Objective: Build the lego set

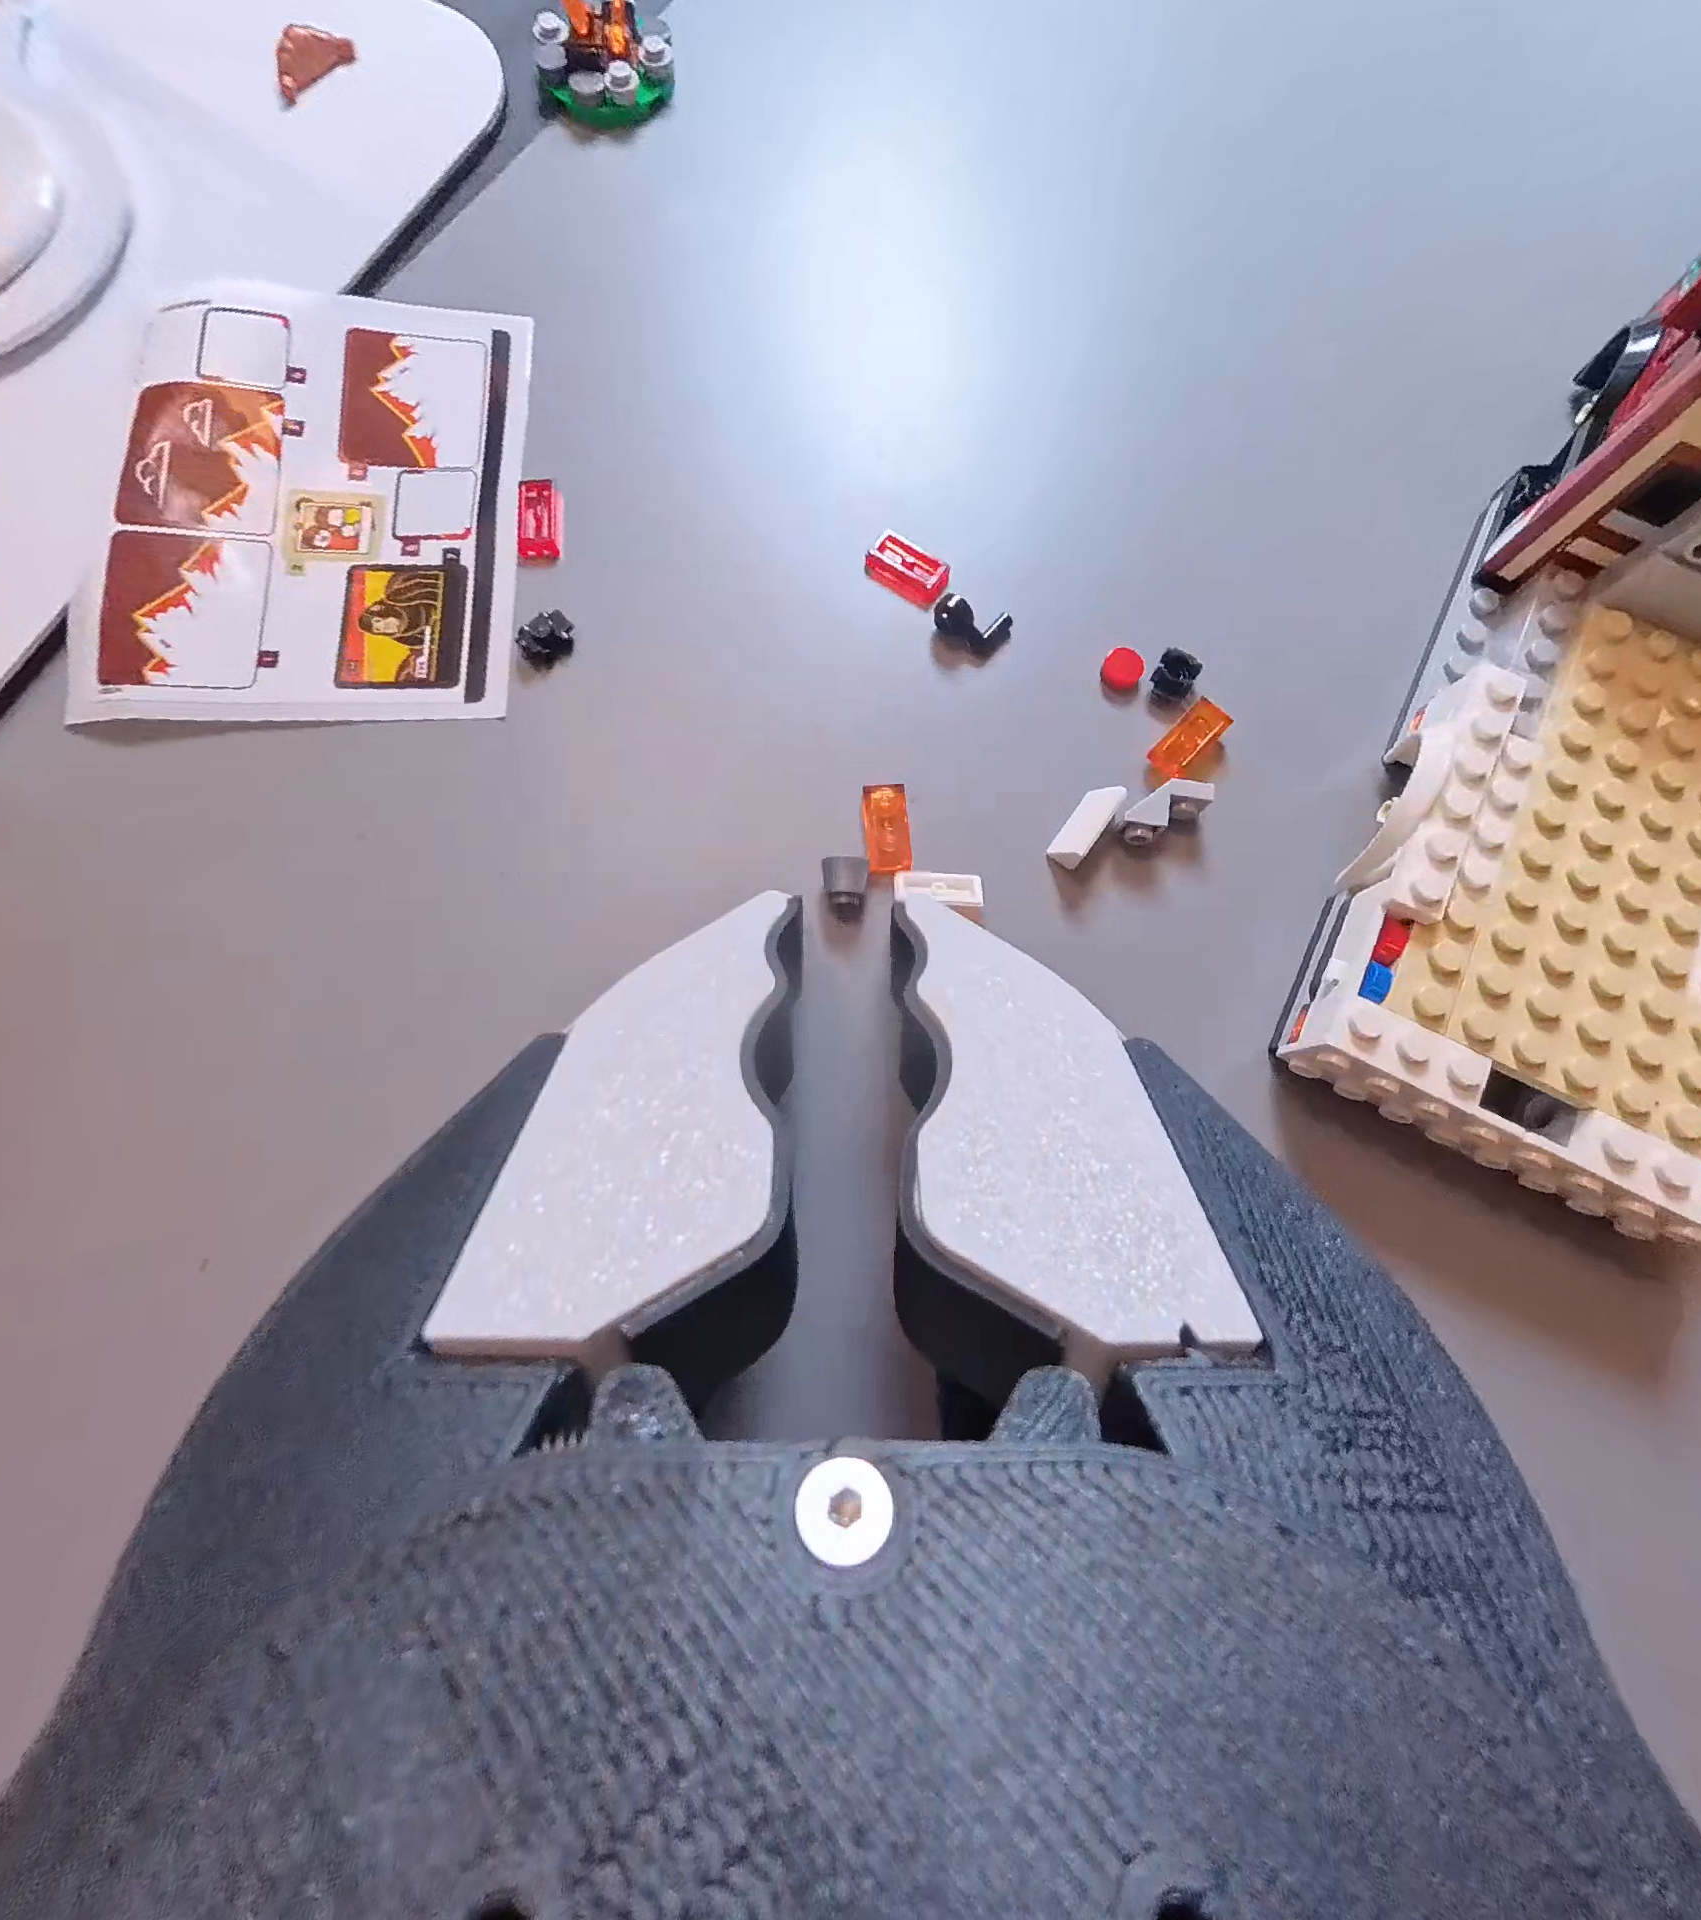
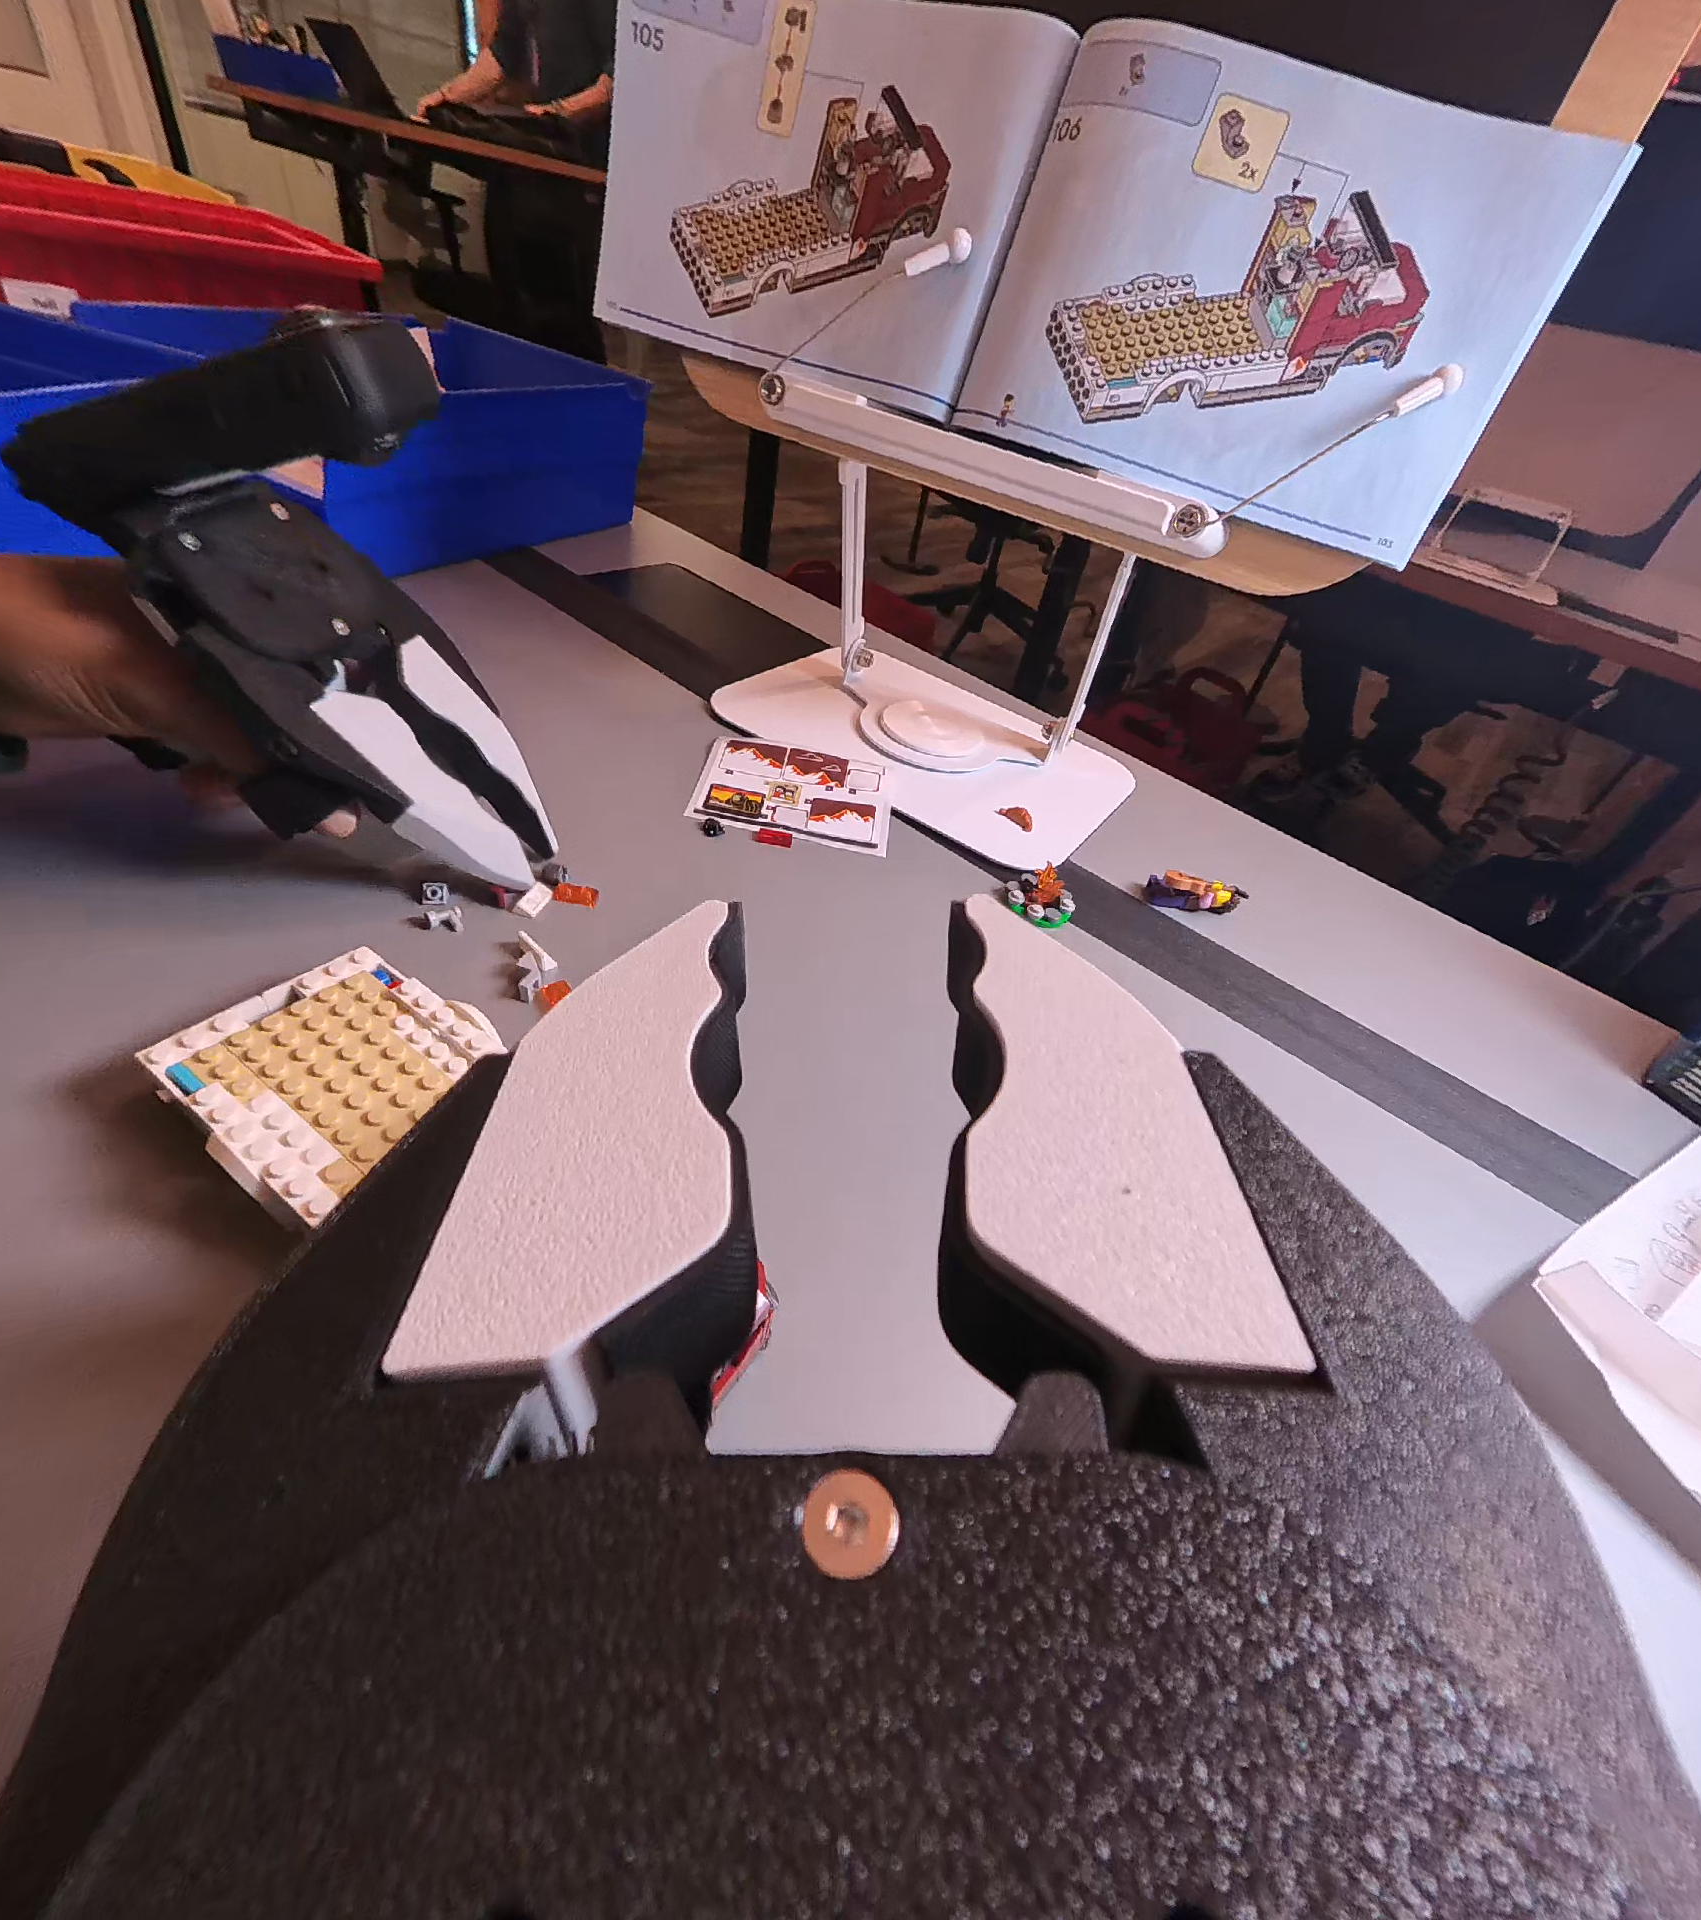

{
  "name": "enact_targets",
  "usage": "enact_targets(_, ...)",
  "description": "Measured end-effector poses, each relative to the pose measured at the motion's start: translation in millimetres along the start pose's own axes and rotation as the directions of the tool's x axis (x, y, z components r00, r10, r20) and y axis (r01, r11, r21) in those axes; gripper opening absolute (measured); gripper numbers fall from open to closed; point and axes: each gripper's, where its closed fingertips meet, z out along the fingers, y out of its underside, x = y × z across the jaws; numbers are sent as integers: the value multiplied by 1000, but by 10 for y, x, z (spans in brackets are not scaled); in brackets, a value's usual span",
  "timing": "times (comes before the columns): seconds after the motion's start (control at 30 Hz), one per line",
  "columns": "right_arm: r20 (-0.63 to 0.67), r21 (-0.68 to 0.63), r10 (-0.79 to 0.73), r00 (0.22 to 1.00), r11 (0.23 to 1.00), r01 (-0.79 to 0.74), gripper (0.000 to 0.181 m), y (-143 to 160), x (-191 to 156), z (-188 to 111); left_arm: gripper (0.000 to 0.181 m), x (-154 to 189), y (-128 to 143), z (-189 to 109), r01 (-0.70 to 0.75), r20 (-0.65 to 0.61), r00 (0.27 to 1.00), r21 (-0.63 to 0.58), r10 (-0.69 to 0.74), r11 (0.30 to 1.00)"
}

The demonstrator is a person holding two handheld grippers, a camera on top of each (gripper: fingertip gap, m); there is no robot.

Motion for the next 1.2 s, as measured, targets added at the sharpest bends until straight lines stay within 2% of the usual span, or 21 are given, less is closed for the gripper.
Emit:
enact_targets(0.37, 4, -8, -3, 1000, 1000, 3, 37, 16, -11, 5, 8, -38, -70, 55, -44, 20, 999, 18, 43, 999)
enact_targets(0.47, 29, -4, -21, 999, 1000, 21, 38, 6, -75, 7, 8, 99, -216, -83, -38, -7, 999, 98, 39, 994)
enact_targets(0.57, 124, 26, -105, 987, 994, 103, 38, -48, -325, -9, 8, 502, -487, -319, 88, -178, 983, 252, -43, 964)
enact_targets(0.63, 217, 59, -199, 956, 980, 191, 37, -76, -610, -38, 8, 831, -664, -488, 215, -345, 934, 328, -95, 920)
enact_targets(0.7, 264, 95, -338, 904, 941, 324, 35, -78, -877, -76, 8, 1130, -771, -620, 324, -494, 861, 349, -121, 879)
enact_targets(0.77, 266, 148, -458, 848, 889, 434, 29, -108, -1089, -124, 8, 1358, -814, -707, 423, -615, 774, 323, -152, 847)
enact_targets(0.87, 256, 185, -514, 819, 858, 480, 25, -173, -1267, -163, 8, 1561, -851, -810, 565, -751, 625, 244, -216, 788)
enact_targets(1.0, 242, 179, -522, 818, 852, 492, 23, -165, -1303, -140, 8, 1694, -890, -916, 669, -842, 480, 170, -247, 723)
enact_targets(1.13, 235, 211, -515, 824, 855, 474, 16, -226, -1360, -157, 8, 1777, -888, -925, 710, -874, 405, 117, -267, 695)
enact_targets(1.2, 222, 212, -511, 830, 857, 471, 9, -244, -1351, -156, 8, 1799, -880, -919, 710, -879, 396, 110, -266, 695)
